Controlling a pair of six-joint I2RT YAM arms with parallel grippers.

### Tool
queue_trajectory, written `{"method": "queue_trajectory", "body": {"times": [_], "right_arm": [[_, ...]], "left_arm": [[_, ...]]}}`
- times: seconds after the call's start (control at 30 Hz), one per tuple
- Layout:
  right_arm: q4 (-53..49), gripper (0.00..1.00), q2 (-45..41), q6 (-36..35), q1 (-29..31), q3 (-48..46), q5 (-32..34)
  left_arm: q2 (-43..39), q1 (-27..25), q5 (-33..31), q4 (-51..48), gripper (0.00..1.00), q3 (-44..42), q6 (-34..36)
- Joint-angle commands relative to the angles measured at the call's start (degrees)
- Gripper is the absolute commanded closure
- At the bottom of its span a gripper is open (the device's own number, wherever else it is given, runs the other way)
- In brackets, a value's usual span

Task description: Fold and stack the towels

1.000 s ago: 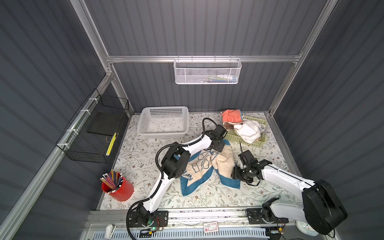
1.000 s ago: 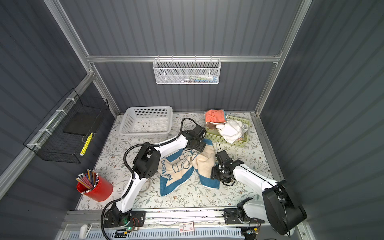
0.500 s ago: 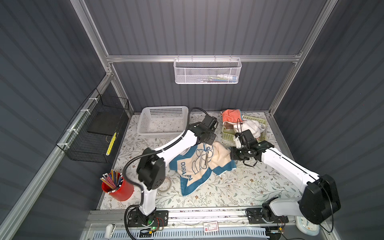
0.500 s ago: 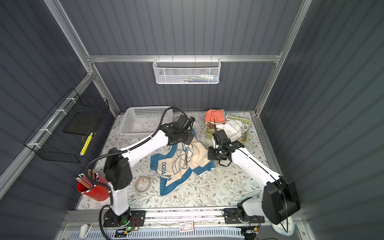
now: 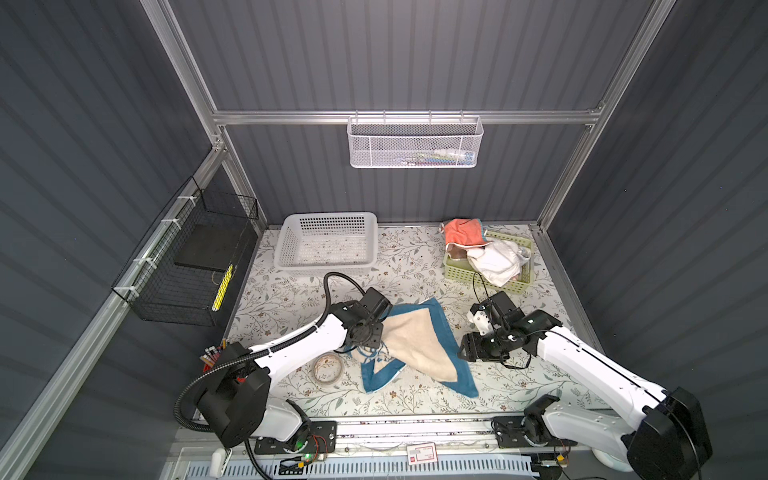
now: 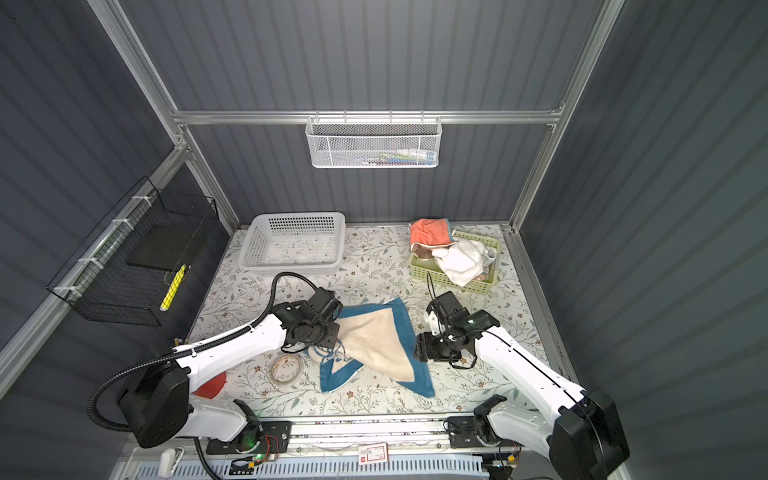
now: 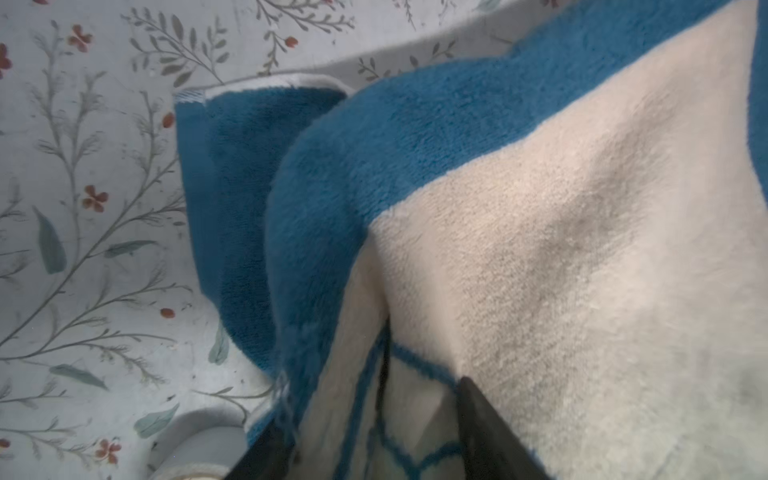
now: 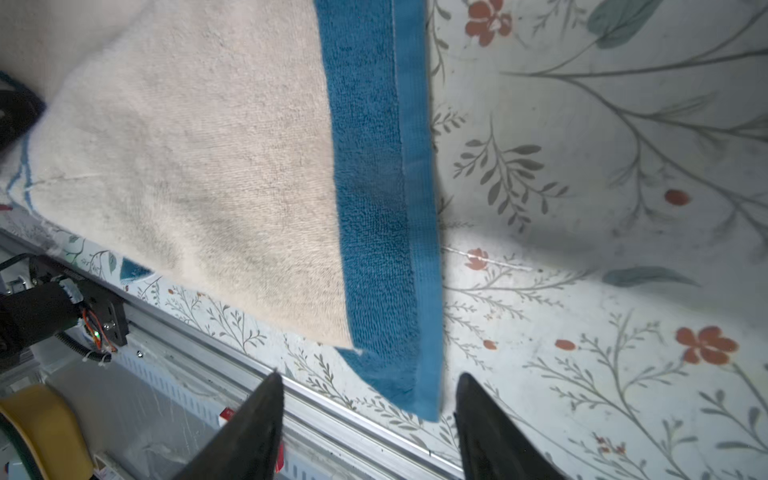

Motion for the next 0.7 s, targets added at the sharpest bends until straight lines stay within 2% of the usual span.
{"method": "queue_trajectory", "body": {"times": [0.0,0.13,0.23,0.37,0.5,0.67], "right_arm": [[0.2,0.29,-2.3,4.7,-2.3,-0.3,1.2],[0.7,0.29,1.5,8.3,-2.5,-2.2,0.6],[2.6,0.29,3.3,11.2,-2.3,-5.1,-0.6],[3.5,0.29,0.2,17.3,0.3,-9.4,0.2],[1.8,0.28,-2.0,24.0,6.6,-11.2,5.6],[0.3,0.28,2.6,26.8,11.7,-11.0,9.3]], "left_arm": [[-2.7,0.8,-2.4,0.9,0.39,5.8,1.2],[3.0,3.6,1.1,0.1,0.38,13.1,6.4],[8.7,4.7,6.9,1.4,0.4,18.3,11.3],[18.8,4.2,14.1,0.7,0.43,27.1,19.2],[30.4,1.3,14.4,-0.1,0.36,37.1,26.8],[42.4,-1.1,14.3,-0.4,0.28,47.6,32.1]]}}
